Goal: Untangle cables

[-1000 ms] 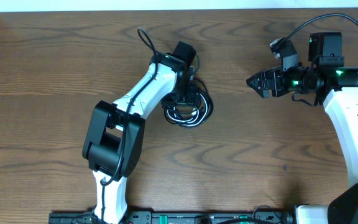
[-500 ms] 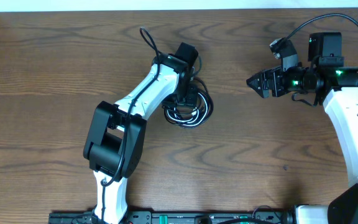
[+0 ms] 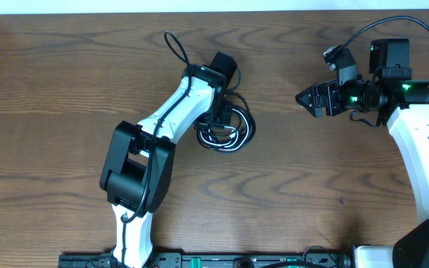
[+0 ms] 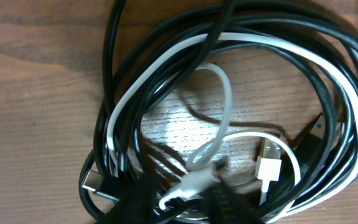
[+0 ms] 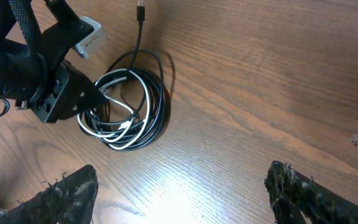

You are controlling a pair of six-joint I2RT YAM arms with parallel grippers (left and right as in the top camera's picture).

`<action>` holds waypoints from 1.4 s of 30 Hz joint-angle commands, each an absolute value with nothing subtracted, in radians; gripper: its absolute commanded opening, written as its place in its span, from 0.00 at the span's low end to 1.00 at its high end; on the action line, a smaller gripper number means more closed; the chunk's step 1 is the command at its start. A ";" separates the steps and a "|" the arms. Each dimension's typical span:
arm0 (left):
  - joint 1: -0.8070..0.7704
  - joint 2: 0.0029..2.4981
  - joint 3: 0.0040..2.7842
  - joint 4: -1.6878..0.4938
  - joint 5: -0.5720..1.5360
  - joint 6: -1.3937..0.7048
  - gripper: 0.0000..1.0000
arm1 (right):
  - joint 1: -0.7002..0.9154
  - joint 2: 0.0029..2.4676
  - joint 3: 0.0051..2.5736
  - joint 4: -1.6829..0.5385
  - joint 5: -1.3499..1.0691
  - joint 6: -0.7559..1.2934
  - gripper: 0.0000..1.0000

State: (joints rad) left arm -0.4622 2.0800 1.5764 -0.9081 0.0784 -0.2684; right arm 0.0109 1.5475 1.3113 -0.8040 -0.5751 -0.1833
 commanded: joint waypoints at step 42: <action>-0.437 1.520 1.743 -0.704 0.285 -0.527 0.07 | 0.240 1.558 1.326 -0.633 -0.608 0.004 0.80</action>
State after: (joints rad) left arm -0.4553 1.5398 1.7397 -0.7181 0.2600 -0.4461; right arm 0.2291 1.5478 1.3113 -0.6285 -0.6350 -0.0212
